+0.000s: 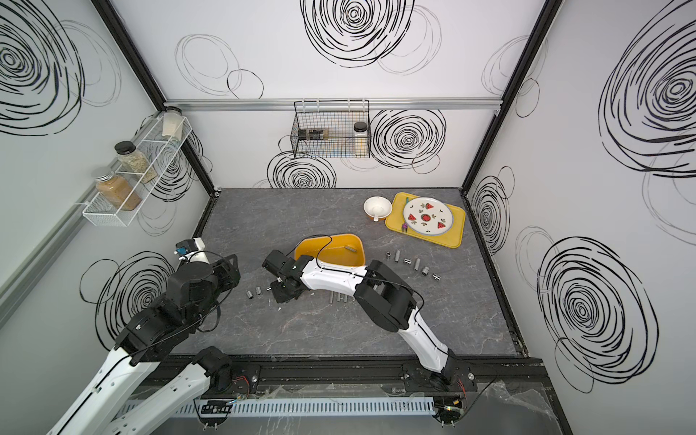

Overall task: Take out the socket from the storage box
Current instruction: Move the storage box to the center of the board.

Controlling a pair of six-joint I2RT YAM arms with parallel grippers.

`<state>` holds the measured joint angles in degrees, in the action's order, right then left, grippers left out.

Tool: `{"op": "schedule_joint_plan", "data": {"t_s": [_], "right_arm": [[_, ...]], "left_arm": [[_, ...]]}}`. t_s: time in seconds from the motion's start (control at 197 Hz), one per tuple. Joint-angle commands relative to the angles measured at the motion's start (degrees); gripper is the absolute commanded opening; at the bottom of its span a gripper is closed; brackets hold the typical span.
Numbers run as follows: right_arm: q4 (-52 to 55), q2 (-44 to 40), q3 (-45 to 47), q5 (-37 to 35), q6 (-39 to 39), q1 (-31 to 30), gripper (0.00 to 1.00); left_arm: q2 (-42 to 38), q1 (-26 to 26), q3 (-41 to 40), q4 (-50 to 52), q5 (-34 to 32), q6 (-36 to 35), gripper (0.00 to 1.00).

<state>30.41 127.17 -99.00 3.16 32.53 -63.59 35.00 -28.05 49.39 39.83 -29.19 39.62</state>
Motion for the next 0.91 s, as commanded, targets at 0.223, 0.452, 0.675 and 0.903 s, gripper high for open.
{"op": "schedule_joint_plan", "data": {"t_s": [0.223,0.452,0.675,0.903], "right_arm": [[4.61,2.79,-5.72,-12.16,2.97,-0.25,0.14],[7.66,5.09,-9.48,-18.62,3.63,-0.01,0.14],[8.48,7.17,-12.17,-18.74,3.39,1.25,0.14],[9.49,8.35,-13.42,-19.77,3.76,2.57,0.17]], "left_arm": [[0.33,0.28,0.18,-1.52,0.29,-0.42,0.51],[0.41,0.28,0.01,-1.73,0.77,-0.62,0.51],[0.68,0.24,0.01,-1.78,1.11,-0.77,0.51],[1.08,0.28,0.01,-1.96,1.52,-0.95,0.51]]}}
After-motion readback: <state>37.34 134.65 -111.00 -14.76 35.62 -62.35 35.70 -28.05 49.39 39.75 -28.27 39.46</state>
